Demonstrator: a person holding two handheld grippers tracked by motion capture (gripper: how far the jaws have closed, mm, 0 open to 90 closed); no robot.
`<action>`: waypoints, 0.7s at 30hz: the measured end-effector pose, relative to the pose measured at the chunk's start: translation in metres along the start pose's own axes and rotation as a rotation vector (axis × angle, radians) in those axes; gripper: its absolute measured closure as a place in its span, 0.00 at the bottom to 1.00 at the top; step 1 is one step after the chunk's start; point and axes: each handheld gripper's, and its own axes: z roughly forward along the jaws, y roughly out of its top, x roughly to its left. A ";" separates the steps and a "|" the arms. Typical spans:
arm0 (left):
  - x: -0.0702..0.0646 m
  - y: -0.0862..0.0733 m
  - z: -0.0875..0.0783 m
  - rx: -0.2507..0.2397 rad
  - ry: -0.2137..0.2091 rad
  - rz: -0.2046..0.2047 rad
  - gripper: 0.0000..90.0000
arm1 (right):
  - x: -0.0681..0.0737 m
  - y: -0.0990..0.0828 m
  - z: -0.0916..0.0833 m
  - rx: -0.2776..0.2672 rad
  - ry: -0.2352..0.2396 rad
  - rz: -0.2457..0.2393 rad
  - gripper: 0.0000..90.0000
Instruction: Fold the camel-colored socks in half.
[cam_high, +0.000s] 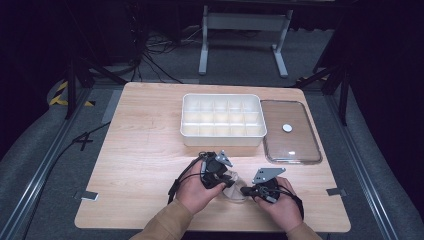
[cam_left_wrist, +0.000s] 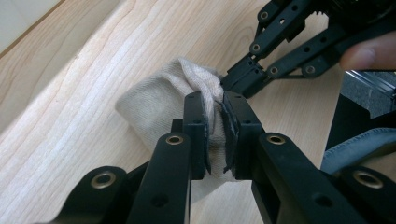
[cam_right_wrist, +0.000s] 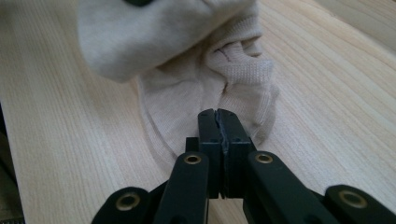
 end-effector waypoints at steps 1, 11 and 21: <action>0.000 0.001 0.002 0.001 0.000 0.001 0.89 | 0.000 -0.001 0.000 -0.004 0.004 -0.003 1.00; -0.006 0.006 0.023 0.034 -0.029 0.030 0.89 | 0.000 -0.007 -0.002 -0.035 0.023 0.020 0.99; -0.004 0.003 0.016 -0.030 -0.073 0.001 0.77 | -0.006 -0.006 -0.015 -0.031 -0.003 0.046 0.99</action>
